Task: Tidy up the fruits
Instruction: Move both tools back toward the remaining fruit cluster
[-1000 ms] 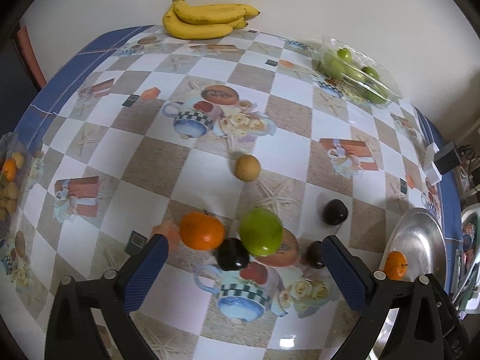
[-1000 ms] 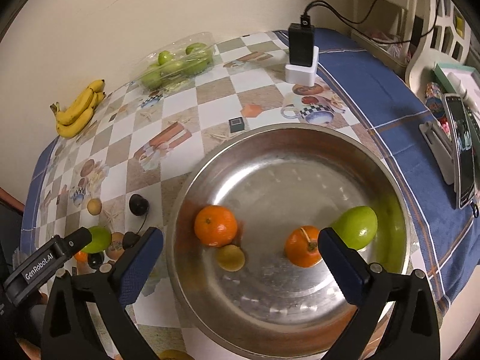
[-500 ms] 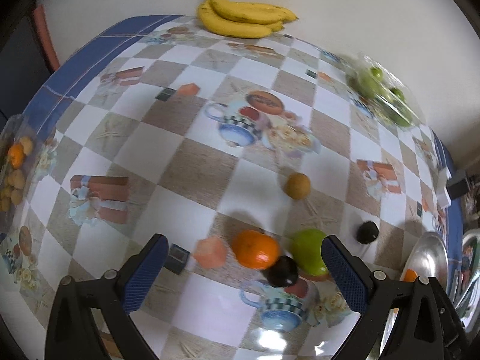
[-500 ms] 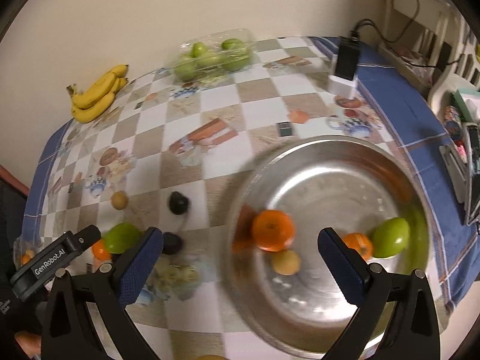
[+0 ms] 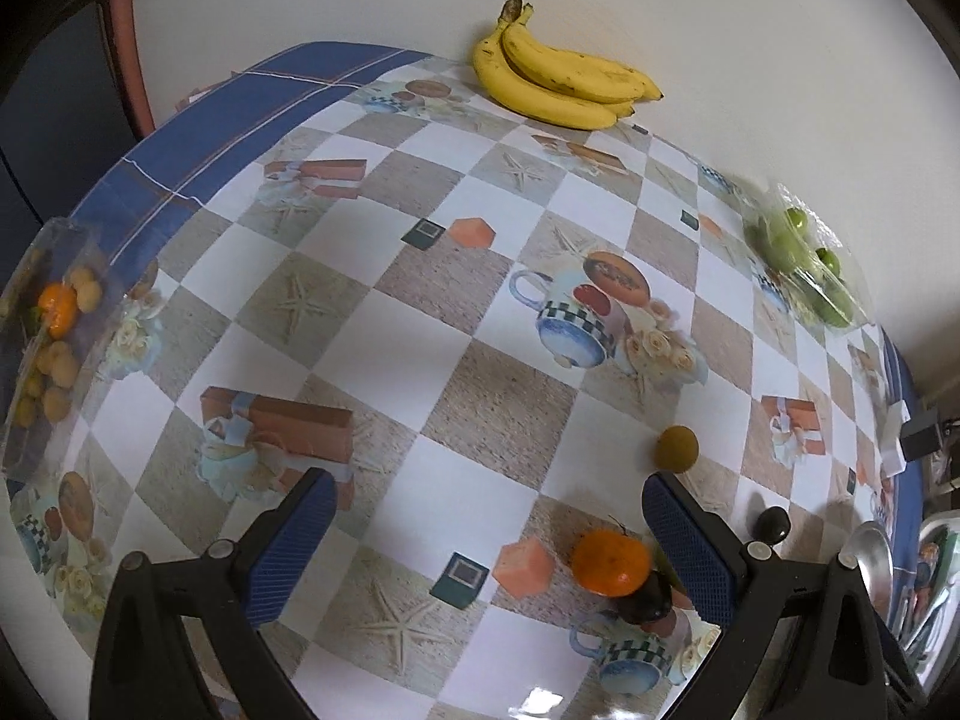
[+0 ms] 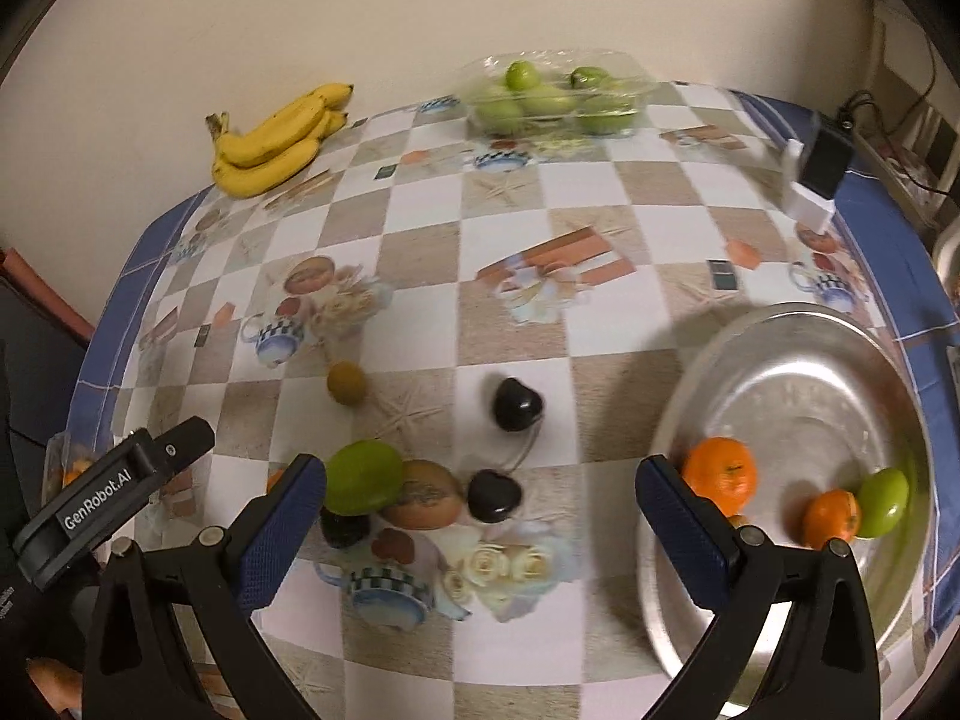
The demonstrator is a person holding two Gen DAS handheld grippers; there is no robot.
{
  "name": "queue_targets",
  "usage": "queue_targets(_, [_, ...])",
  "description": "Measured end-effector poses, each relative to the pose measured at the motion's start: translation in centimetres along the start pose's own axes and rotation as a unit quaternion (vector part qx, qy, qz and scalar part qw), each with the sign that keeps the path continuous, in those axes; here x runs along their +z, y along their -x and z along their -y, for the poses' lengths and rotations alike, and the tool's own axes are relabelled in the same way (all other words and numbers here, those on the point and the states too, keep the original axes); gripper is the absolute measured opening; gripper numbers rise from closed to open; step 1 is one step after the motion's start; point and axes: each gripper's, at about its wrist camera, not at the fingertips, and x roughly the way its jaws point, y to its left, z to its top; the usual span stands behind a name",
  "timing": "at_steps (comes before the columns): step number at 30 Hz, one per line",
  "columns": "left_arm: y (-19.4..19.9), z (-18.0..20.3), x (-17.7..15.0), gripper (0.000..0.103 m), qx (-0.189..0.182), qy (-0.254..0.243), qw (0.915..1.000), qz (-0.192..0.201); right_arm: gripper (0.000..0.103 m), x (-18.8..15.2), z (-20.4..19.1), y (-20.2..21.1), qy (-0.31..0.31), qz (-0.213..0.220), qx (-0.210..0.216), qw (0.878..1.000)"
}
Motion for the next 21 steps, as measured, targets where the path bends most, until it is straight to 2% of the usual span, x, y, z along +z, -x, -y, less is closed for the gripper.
queue_targets(12, [-1.9,0.7,-0.5,0.103,-0.026,-0.002,0.999,-0.037,0.103,-0.6,0.4,-2.6,0.001,-0.034,-0.016,0.999])
queue_targets(21, [-3.1,0.9,-1.0,0.101,-0.056,0.022,0.9951,-0.078,0.102,-1.1,0.7,-3.6,-0.004,-0.049,-0.017,0.999])
